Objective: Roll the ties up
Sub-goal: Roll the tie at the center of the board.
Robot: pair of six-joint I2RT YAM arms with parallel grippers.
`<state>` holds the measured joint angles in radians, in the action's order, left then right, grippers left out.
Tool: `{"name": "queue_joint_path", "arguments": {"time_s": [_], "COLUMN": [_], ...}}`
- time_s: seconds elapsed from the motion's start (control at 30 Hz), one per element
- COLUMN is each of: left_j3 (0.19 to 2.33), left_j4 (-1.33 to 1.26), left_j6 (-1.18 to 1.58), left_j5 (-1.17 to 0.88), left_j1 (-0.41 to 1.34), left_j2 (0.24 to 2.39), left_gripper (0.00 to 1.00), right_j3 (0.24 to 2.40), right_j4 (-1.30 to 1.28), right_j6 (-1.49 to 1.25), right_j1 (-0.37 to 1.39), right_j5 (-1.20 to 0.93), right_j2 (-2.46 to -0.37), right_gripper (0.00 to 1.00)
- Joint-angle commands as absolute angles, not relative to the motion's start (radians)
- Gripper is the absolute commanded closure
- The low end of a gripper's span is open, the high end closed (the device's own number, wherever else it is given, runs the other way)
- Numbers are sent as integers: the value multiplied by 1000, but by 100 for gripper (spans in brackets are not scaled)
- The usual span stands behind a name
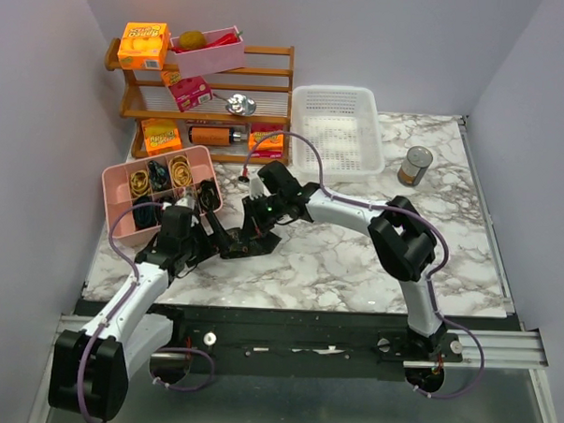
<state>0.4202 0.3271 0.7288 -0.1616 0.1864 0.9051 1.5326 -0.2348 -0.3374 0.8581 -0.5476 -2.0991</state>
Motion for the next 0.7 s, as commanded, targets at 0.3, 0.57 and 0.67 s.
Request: {"name": "queue_joint_path", "arguments": {"time_s": [0.3,0.57,0.67], "left_j3": [232,190,176], "left_j4": [-52,-204,-279], "left_j6": [781,756,750], "left_j5": [-405,-426,-454], "left_j1": [51,51,51], "left_j2": [865,928,977], "left_gripper": [9,19,26], "right_j3": [1577,1589,1591], "right_j4": [-279,-290,-290], "right_j6": [-308,-304,-301], "right_j1": [857,856,854], "right_j5": [-497,-508,-514], "right_j2": [-2175,-2187,-2191], "right_gripper": [99,99,99]}}
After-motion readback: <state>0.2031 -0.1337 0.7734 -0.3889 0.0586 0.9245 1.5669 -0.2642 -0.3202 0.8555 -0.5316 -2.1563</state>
